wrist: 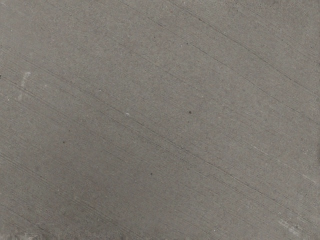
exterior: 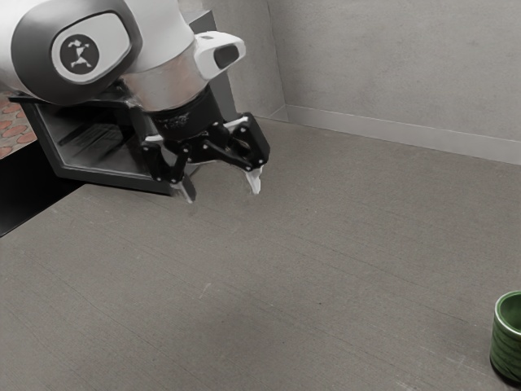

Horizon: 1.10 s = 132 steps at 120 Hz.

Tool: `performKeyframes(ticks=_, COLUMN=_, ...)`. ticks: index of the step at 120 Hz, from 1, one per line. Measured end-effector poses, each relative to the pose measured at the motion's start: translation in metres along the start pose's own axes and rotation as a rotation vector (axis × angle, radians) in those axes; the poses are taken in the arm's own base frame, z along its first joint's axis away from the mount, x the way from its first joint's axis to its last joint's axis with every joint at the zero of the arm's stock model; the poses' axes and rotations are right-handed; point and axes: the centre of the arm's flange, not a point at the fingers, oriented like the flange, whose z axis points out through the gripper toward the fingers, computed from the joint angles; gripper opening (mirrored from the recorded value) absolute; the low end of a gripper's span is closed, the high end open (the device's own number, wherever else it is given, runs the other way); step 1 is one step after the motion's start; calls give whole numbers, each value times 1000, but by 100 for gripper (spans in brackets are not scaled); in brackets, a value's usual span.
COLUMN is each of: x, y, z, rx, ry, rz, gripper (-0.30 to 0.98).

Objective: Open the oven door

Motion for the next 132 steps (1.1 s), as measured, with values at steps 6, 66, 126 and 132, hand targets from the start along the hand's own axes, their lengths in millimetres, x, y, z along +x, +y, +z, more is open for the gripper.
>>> performKeyframes(ticks=6, x=-1, y=1, z=-3, rx=-10, ry=11, rz=-134, gripper=69)
performKeyframes(ticks=66, x=216, y=-192, z=-36, rx=-277, ry=429, rz=-1283, gripper=69)
performKeyframes(ticks=126, x=264, y=-306, z=-28, rx=-303, ry=527, rz=-1581, gripper=69)
performKeyframes(ticks=132, x=268, y=-318, z=-24, rx=-296, ry=530, rz=-1603, gripper=69)
